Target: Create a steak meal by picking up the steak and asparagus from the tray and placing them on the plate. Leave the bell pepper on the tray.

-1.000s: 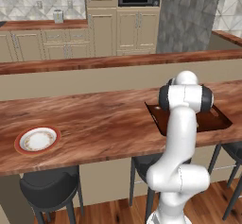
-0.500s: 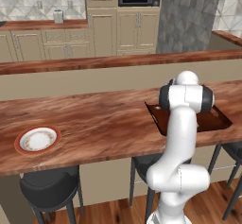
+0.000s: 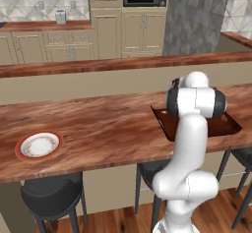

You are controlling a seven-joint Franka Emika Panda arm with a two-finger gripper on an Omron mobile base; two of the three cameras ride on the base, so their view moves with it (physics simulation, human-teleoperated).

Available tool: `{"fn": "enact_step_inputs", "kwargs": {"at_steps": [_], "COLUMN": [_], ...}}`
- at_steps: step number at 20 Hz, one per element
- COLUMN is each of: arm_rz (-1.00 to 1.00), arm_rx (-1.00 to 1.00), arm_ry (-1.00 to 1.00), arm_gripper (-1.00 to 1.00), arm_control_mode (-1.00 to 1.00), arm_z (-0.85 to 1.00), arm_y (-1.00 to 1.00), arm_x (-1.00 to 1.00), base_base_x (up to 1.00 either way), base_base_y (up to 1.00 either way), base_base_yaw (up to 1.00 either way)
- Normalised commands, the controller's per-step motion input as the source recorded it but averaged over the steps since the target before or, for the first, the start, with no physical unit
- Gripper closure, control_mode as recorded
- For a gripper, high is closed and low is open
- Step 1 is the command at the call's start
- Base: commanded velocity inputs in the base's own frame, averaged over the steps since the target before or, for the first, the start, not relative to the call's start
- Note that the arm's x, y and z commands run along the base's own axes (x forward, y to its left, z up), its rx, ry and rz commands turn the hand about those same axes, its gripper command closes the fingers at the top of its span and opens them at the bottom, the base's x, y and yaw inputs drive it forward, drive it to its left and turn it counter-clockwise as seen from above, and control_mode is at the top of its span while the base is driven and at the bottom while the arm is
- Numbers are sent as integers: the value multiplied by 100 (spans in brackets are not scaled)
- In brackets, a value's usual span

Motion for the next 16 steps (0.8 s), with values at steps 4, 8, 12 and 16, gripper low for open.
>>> {"fn": "enact_step_inputs", "kwargs": {"at_steps": [4, 8, 12, 16], "arm_rz": [6, 12, 11, 16], "arm_rx": [0, 1, 0, 1], "arm_ry": [-10, -7, -4, 0], "arm_gripper": [100, 100, 100, 100], "arm_control_mode": [-100, -100, -100, -100], "arm_z": [89, 77, 73, 70], "arm_y": [29, 50, 81, 97], "arm_x": [-13, -29, -44, -52], "base_base_x": [0, 0, 0, 0], "base_base_y": [0, 0, 0, 0], "base_base_yaw": [0, 0, 0, 0]}}
